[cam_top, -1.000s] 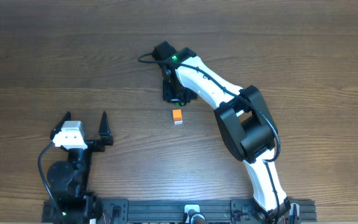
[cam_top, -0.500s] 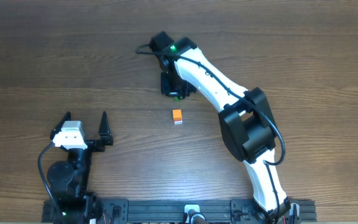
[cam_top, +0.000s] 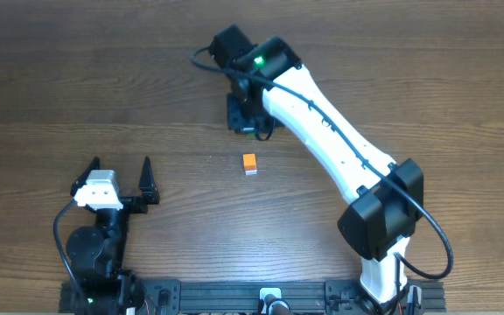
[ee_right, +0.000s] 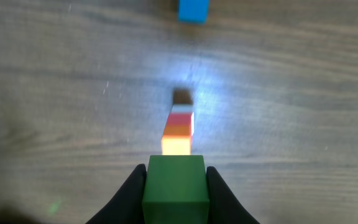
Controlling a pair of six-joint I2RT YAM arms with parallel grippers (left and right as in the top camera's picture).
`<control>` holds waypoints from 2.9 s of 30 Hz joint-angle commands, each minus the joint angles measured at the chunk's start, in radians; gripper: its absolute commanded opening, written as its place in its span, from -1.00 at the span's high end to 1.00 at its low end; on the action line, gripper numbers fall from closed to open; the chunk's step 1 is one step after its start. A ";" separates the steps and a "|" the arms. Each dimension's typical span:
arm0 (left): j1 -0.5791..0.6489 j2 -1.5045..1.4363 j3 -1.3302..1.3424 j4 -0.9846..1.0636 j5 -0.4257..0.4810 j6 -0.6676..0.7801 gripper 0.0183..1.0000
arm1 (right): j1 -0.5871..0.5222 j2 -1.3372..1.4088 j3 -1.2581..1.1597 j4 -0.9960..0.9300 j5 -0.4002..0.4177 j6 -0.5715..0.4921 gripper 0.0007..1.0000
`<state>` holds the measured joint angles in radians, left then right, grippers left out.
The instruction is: Stack Cubes
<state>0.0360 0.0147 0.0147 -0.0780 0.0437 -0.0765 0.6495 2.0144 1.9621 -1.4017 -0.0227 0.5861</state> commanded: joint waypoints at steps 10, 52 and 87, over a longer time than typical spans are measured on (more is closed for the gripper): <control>0.005 -0.008 -0.008 0.003 -0.008 -0.014 -1.00 | 0.071 -0.012 -0.179 0.064 -0.014 0.049 0.99; 0.005 -0.008 -0.008 0.003 -0.008 -0.014 -1.00 | 0.056 0.001 -0.272 0.177 0.021 0.048 0.98; 0.005 -0.008 -0.008 0.003 -0.008 -0.014 -1.00 | 0.055 0.001 -0.310 0.217 0.023 0.051 -0.98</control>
<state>0.0360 0.0147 0.0147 -0.0780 0.0437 -0.0765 0.7094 2.0068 1.6619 -1.1870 -0.0151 0.6277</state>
